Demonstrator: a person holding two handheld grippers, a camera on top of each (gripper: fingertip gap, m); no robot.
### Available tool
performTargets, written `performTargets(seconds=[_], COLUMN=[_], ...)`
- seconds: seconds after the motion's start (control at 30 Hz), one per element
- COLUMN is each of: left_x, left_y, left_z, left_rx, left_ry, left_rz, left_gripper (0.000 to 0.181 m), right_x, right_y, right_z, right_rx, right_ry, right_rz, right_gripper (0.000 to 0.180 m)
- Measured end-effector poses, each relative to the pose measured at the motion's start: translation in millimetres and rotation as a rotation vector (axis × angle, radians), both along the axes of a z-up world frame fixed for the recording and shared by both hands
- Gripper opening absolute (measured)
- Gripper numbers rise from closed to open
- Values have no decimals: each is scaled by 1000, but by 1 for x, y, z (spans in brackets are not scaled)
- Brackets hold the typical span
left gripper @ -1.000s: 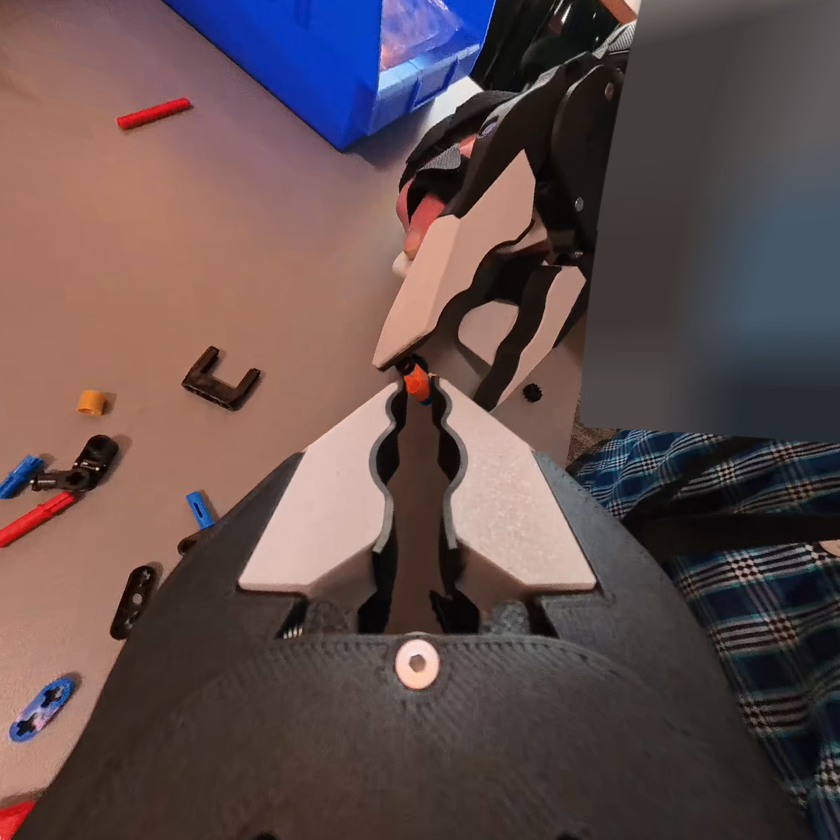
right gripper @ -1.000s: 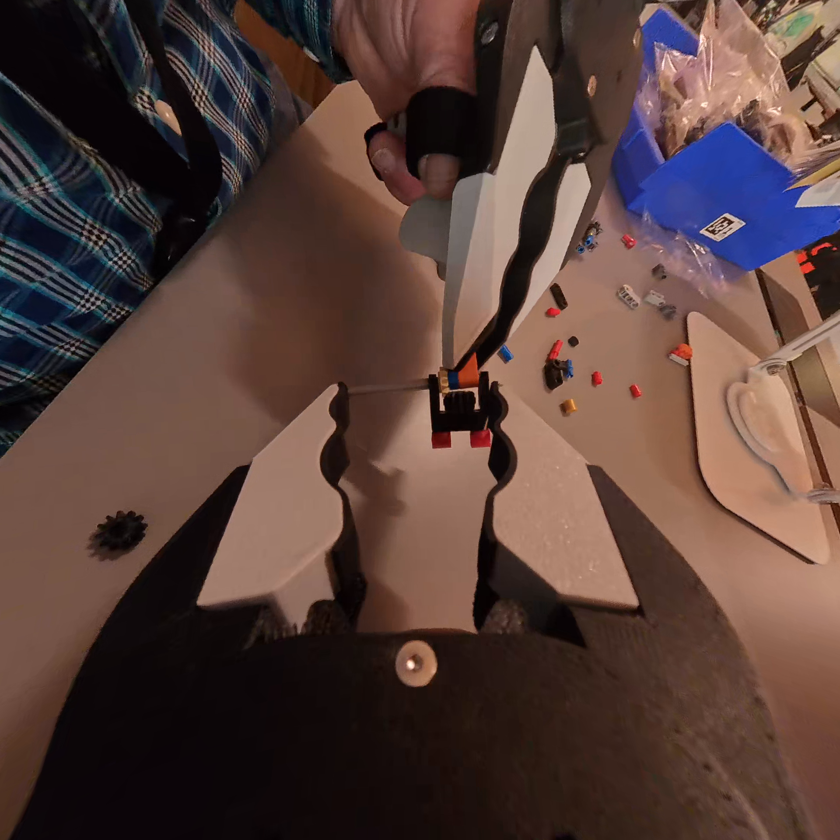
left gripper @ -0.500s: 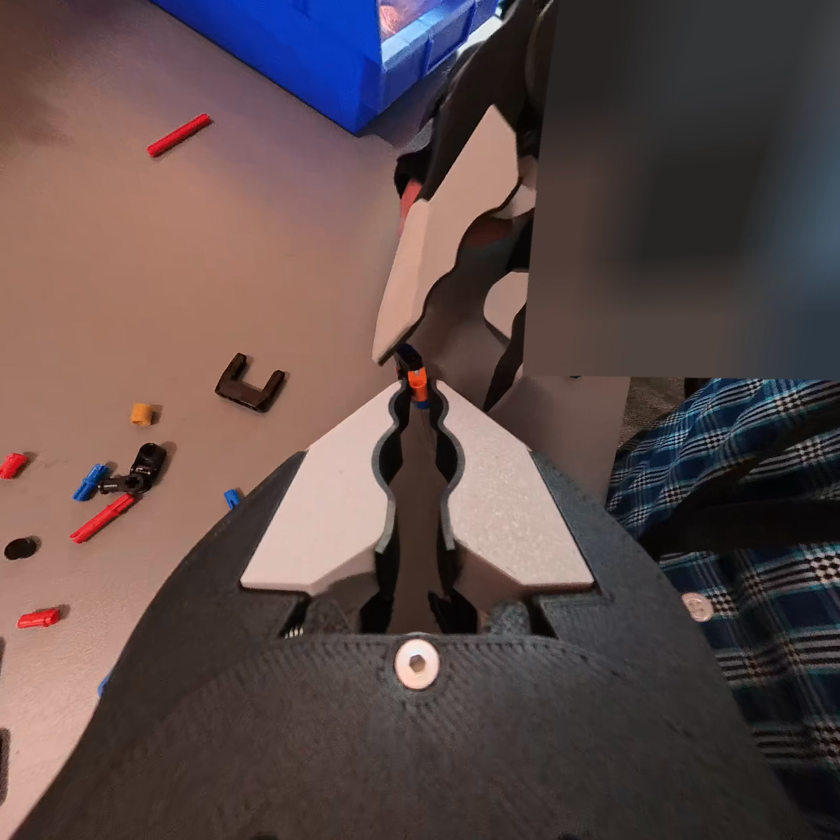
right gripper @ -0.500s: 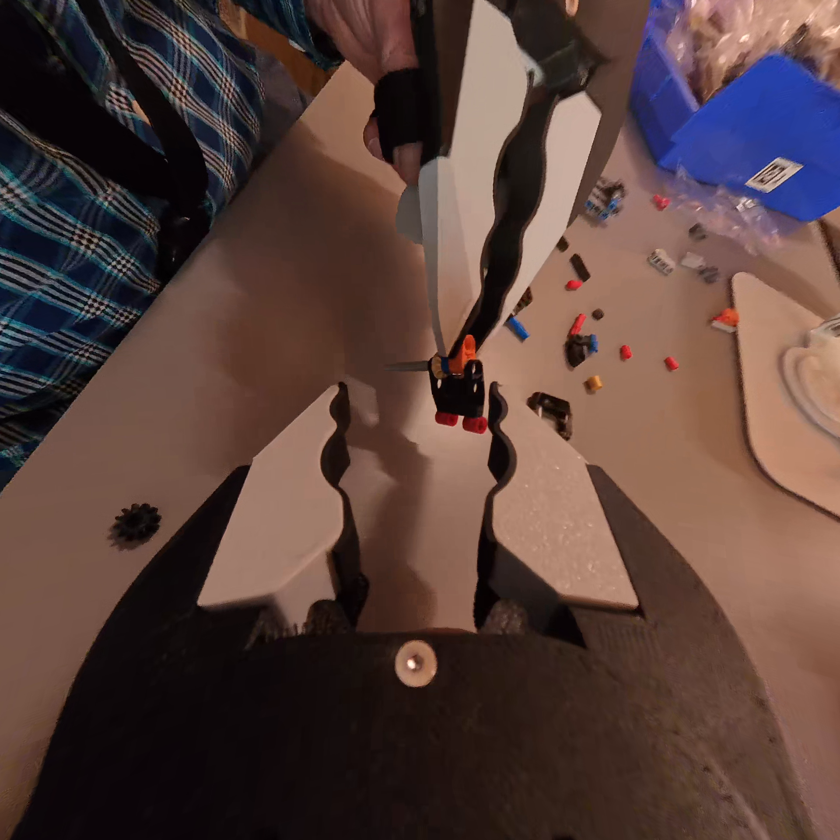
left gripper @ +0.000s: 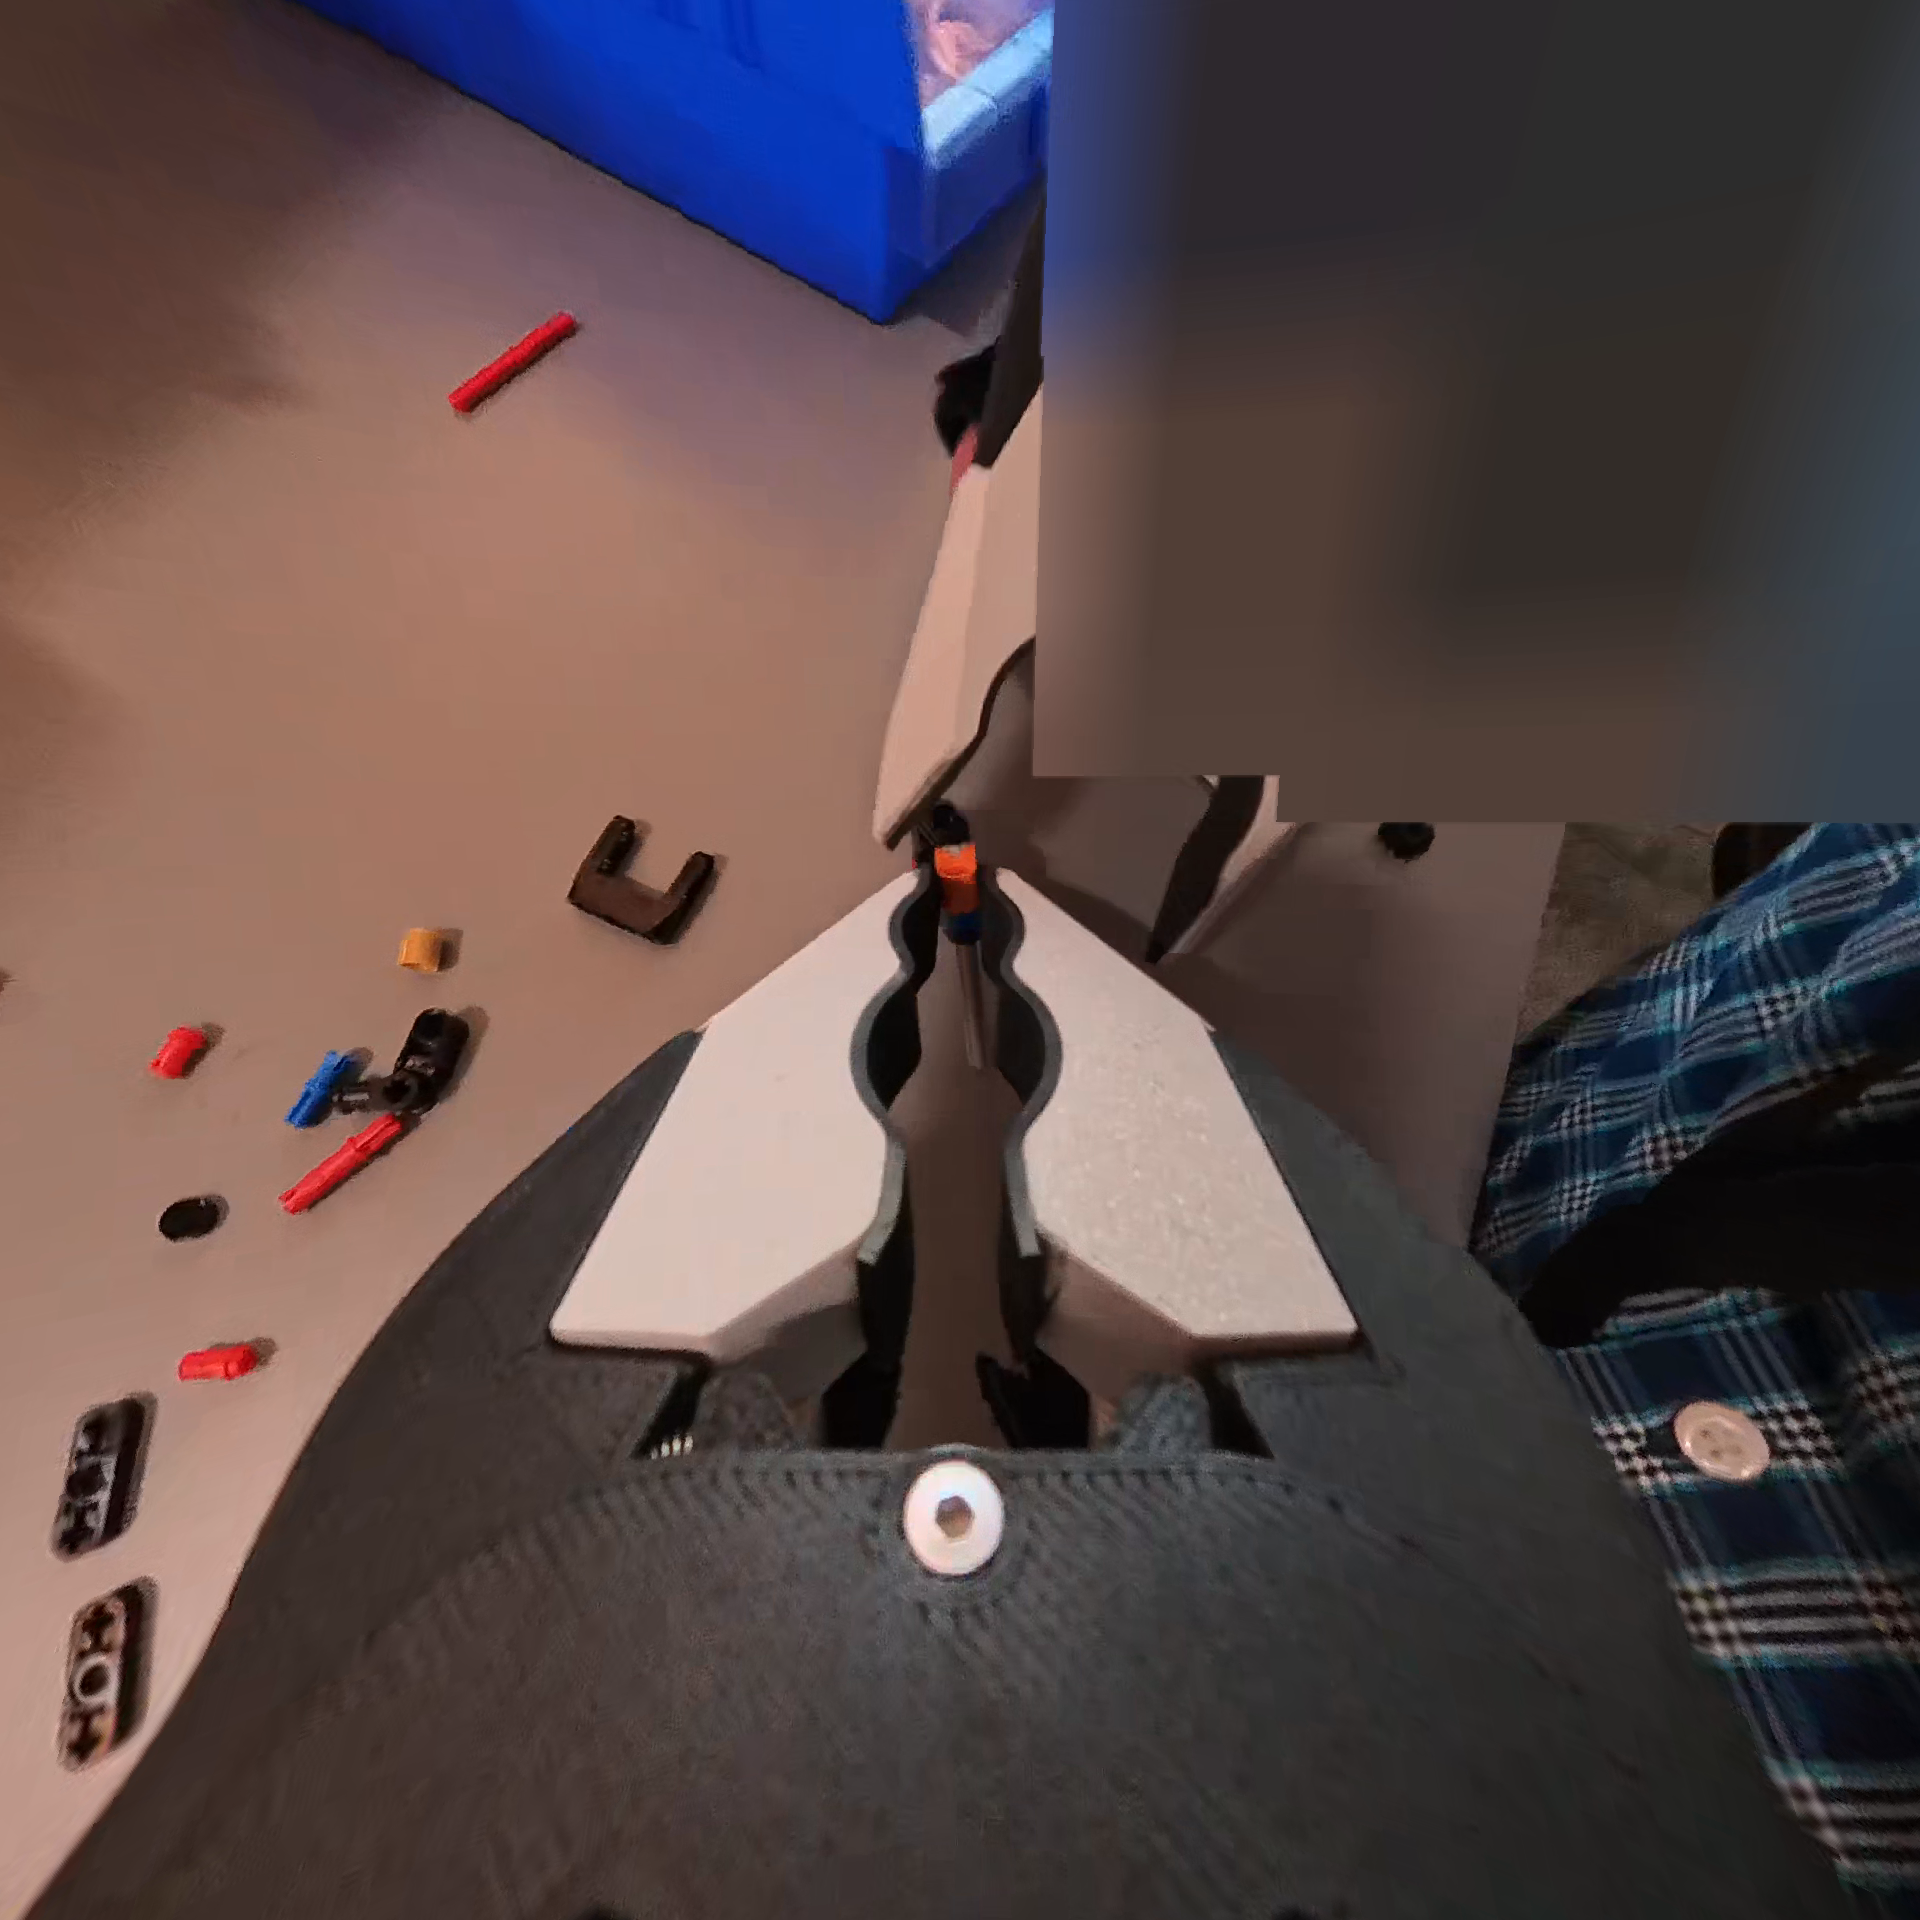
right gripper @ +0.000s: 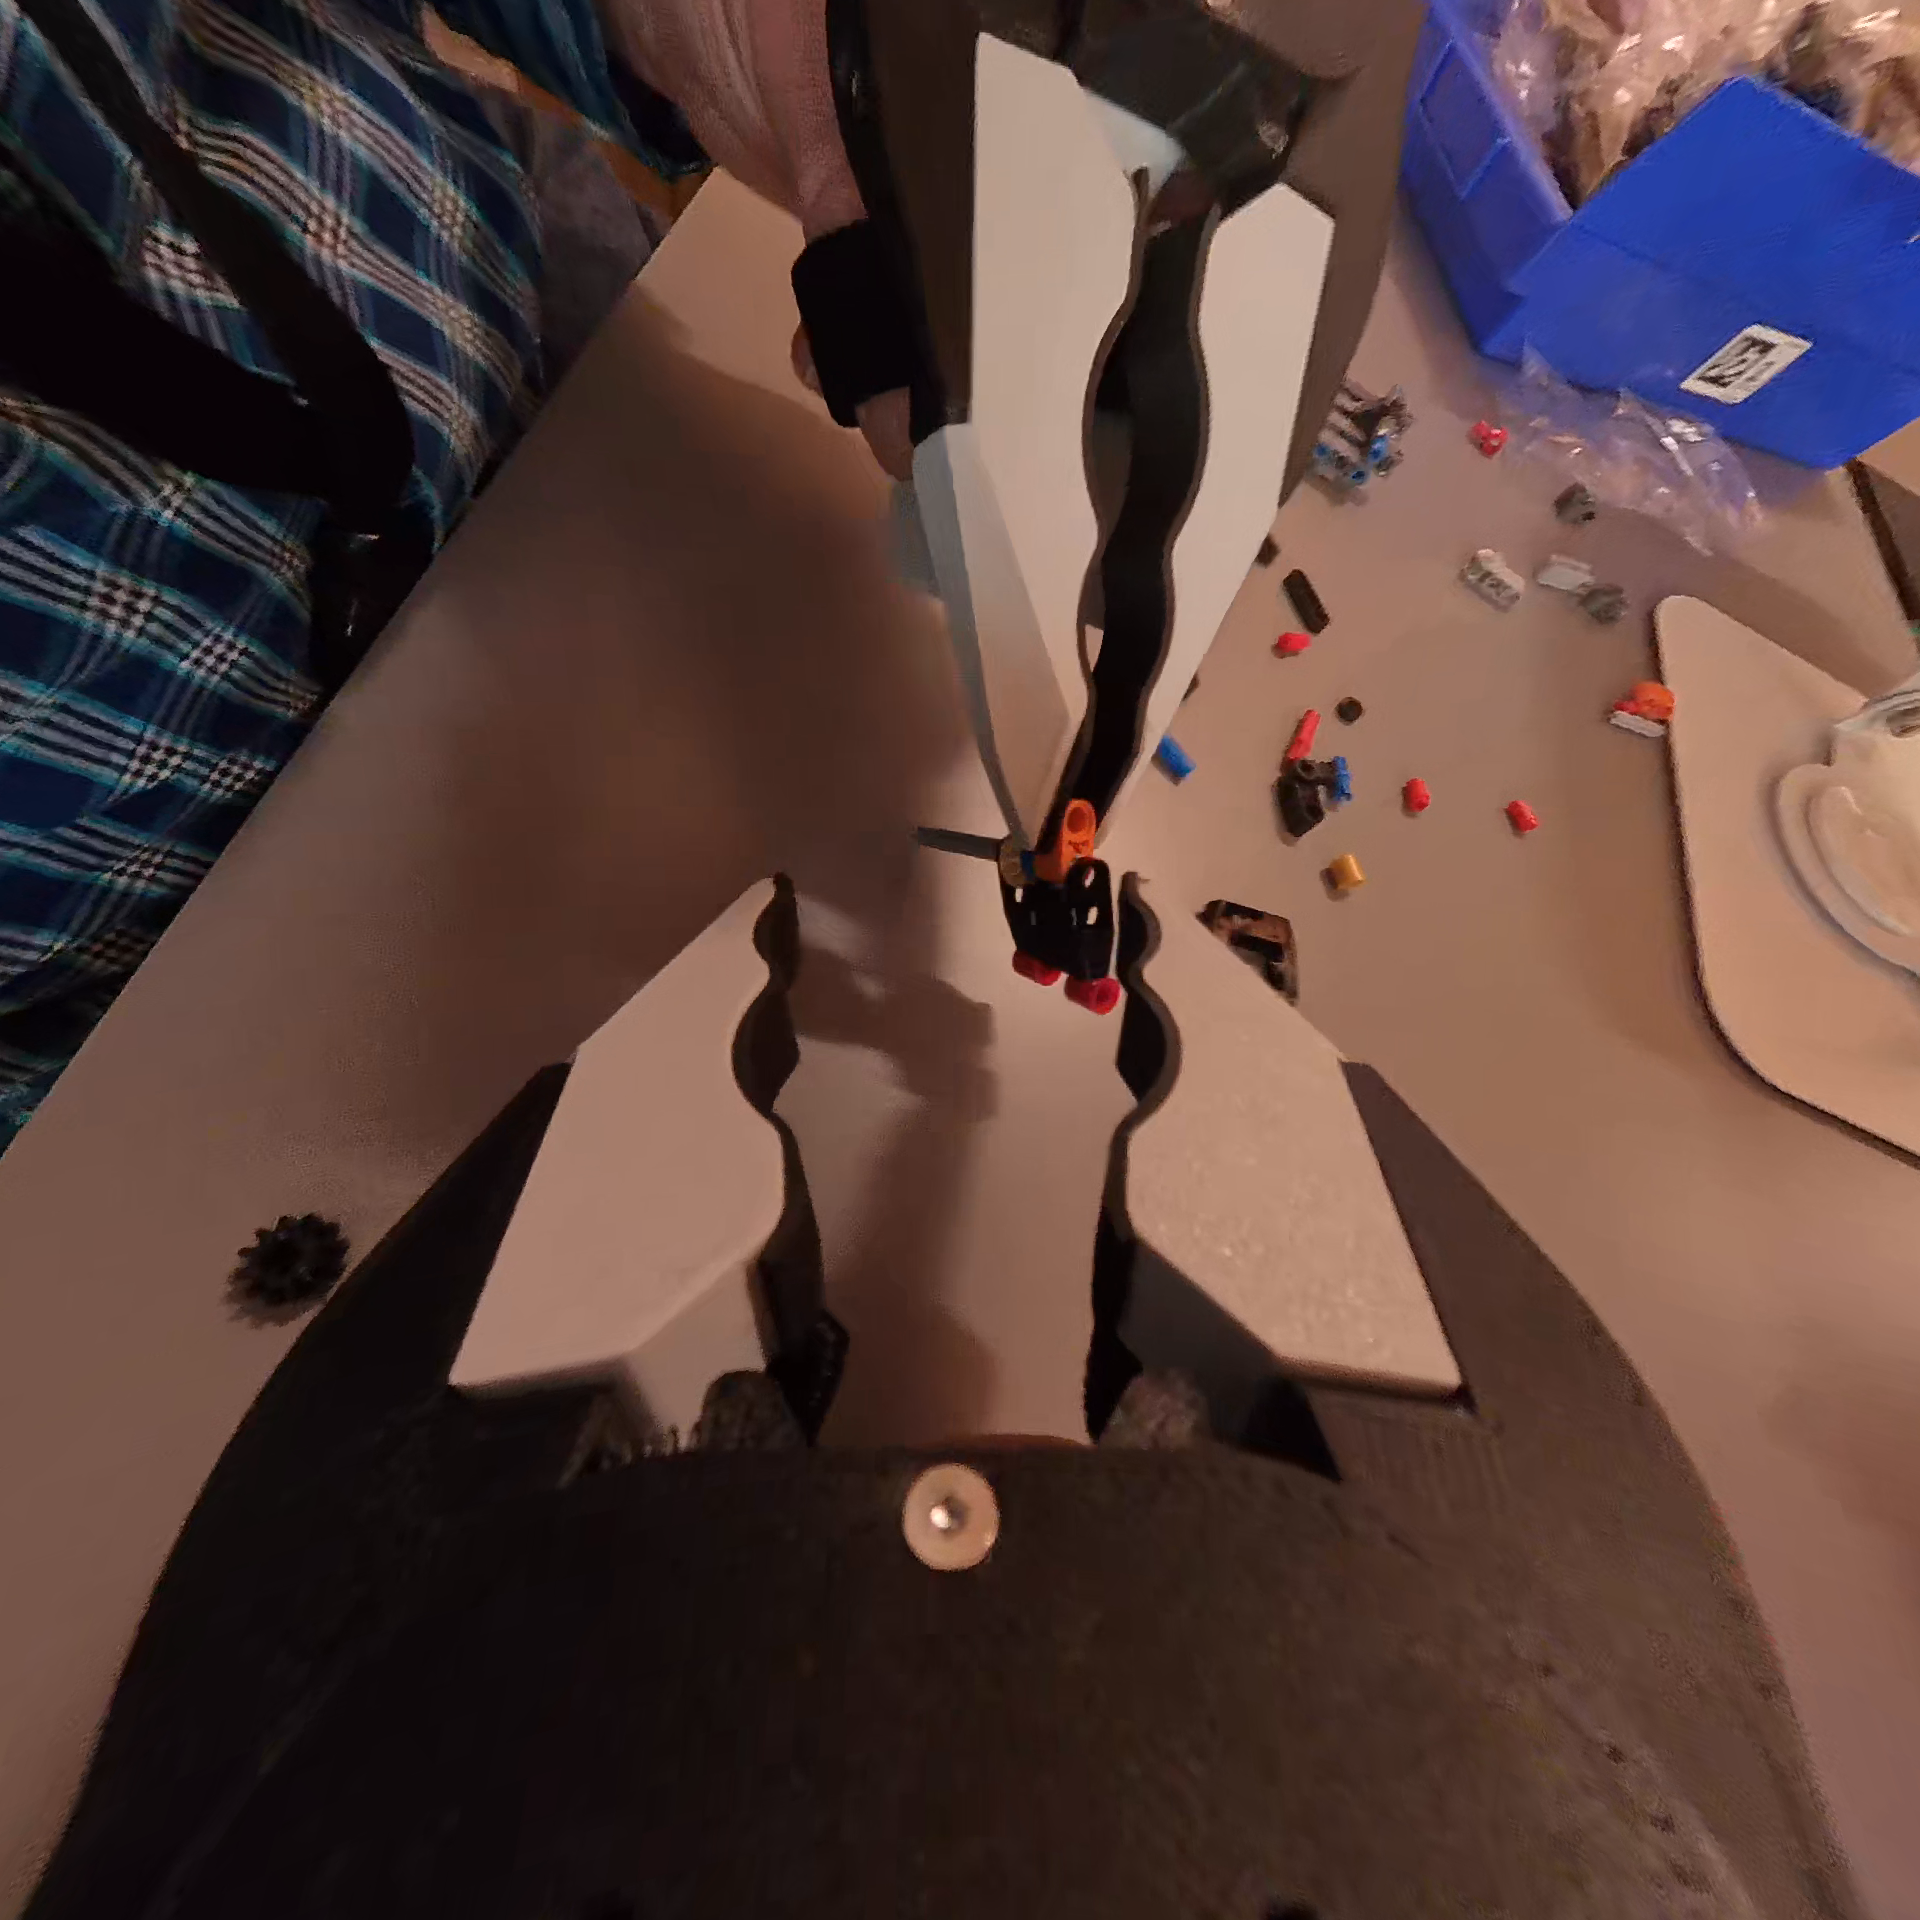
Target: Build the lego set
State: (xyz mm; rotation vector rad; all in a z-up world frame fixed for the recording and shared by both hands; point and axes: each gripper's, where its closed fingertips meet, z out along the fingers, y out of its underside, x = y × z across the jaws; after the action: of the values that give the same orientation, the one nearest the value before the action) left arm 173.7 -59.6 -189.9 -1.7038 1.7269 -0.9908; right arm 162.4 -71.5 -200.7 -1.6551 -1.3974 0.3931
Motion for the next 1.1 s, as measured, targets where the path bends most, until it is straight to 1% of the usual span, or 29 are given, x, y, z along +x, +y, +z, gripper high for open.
performTargets(seconds=[0.1,0.2,0.3,0.4,0.43,0.5,0.57,0.63,0.67,0.7,0.87,1.1], left_x=[2,5,9,13,14,16,18,20,21,21,25,26], left_y=[10,11,13,18,19,18,20,21,21,21,19,20], left_z=[9,21,28,34,35,35,36,36,37,37,33,30], left_rx=[-100,-264,-407,-523,-552,-601,-640,-654,-673,-684,-694,-699], left_ry=[-58,-137,-200,-250,-261,-269,-282,-284,-290,-292,-271,-256], left_rz=[80,103,130,162,169,172,186,198,199,197,202,214], left_gripper=[6,5,5,5,5,5,5,5,5,5,5,5], right_x=[1,6,7,7,8,13,13,8,8,11,14,16], right_y=[8,15,23,28,29,35,37,35,35,37,39,38], right_z=[5,2,2,2,2,4,7,8,8,9,11,6], right_rx=[26,41,41,85,95,110,132,130,135,136,111,70], right_ry=[1,-26,-19,-47,-54,-52,-56,-50,-56,-57,-30,-36], right_rz=[-50,-97,-145,-171,-179,-217,-228,-213,-218,-228,-246,-250], right_gripper=[74,77,85,92,90,81,81,86,86,81,67,65])
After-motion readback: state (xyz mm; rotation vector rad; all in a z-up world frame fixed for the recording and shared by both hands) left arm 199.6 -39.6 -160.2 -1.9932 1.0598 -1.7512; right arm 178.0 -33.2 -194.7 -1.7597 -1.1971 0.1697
